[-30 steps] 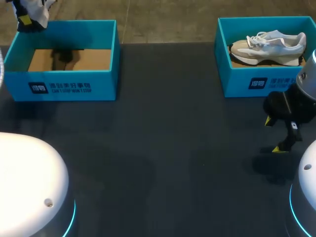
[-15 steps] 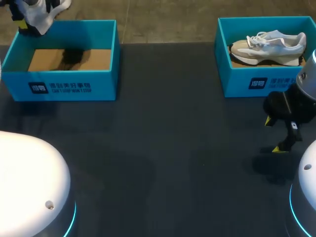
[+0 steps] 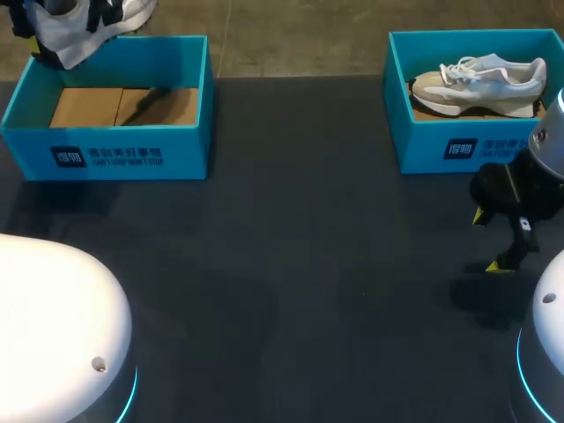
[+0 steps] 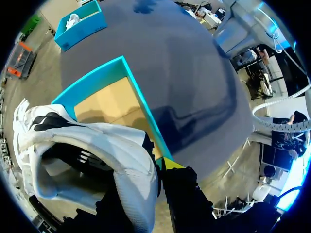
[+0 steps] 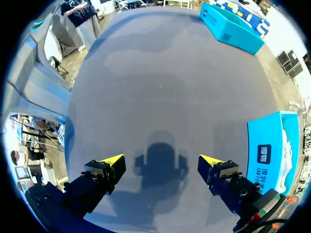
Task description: Take the shoe out of the shoebox, open the shoe tongue, remove and reinsert the insole, then place the shoe into the shoebox
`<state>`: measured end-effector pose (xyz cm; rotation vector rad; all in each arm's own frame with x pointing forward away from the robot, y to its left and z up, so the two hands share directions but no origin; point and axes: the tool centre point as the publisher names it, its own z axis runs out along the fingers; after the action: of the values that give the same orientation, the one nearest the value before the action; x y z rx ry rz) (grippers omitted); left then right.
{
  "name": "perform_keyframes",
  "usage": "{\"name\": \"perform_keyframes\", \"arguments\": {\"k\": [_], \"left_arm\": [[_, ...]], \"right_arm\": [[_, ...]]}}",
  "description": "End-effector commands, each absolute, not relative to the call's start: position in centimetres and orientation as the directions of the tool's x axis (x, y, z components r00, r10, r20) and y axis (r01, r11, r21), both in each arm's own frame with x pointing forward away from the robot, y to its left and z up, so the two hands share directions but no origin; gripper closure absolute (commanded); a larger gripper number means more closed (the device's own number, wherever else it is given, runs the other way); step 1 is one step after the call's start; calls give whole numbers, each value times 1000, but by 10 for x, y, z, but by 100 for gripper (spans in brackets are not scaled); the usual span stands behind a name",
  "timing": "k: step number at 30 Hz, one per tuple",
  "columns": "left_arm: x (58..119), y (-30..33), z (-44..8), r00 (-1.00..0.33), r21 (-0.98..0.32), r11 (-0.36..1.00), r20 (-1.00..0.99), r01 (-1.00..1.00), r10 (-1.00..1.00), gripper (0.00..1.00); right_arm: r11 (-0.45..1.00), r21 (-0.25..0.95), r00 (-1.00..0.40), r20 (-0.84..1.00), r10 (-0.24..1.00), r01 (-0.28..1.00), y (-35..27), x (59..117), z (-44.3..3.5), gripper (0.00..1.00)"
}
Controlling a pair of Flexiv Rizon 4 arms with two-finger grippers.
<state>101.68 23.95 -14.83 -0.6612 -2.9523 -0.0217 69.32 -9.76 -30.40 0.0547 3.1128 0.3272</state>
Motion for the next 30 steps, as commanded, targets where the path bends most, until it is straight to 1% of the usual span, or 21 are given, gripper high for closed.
{"name": "perform_keyframes", "arguments": {"k": [1, 3, 4, 6, 7, 8, 10, 11, 12, 13, 15, 16, 24, 25, 30], "left_arm": [[1016, 240, -147, -898, -10, 904, 113, 427, 426, 100], [1016, 240, -147, -898, -10, 904, 113, 427, 426, 100], [1015, 241, -146, -867, 0, 871, 93, 492, 490, 100], [1017, 245, -146, -857, 9, 860, 78, 511, 509, 100], [1018, 246, -147, -827, 13, 828, 59, 560, 559, 100], [1021, 248, -148, -832, 20, 833, 65, 554, 552, 100], [1023, 251, -149, -786, 43, 785, 39, 618, 617, 100], [1025, 253, -149, -773, 64, 770, 42, 634, 633, 100], [1026, 255, -150, -722, 91, 718, 20, 690, 692, 100], [1026, 257, -150, -718, 121, 711, 14, 693, 696, 100], [1028, 260, -153, -661, 159, 652, 7, 741, 750, 100], [1032, 263, -154, -681, 162, 669, 30, 726, 732, 100], [1049, 282, -156, -618, 161, 605, 38, 779, 785, 100], [1053, 287, -155, -633, 189, 618, 22, 763, 774, 100], [1053, 287, -155, -633, 189, 618, 22, 763, 774, 100]], "right_arm": [[978, 205, -999, -9, 37, 34, -97, 692, -304, 0], [978, 205, -999, -9, 37, 34, -97, 692, -304, 0], [978, 205, -999, -9, 37, 34, -97, 692, -304, 0], [978, 205, -999, -9, 37, 34, -97, 692, -304, 0], [978, 205, -999, -9, 37, 34, -97, 692, -304, 0], [978, 205, -999, -9, 37, 34, -97, 692, -304, 0], [978, 205, -999, -9, 37, 34, -97, 692, -304, 0], [978, 205, -999, -9, 37, 34, -97, 692, -304, 0], [978, 205, -999, -9, 37, 34, -97, 692, -304, 0], [978, 205, -999, -9, 37, 34, -97, 692, -304, 0], [978, 205, -999, -9, 37, 34, -97, 692, -304, 0], [978, 205, -999, -9, 37, 34, -97, 692, -304, 0], [978, 205, -999, -9, 37, 34, -97, 692, -304, 0], [978, 205, -999, -9, 37, 34, -97, 692, -304, 0], [978, 205, -999, -9, 37, 34, -97, 692, -304, 0]]}}
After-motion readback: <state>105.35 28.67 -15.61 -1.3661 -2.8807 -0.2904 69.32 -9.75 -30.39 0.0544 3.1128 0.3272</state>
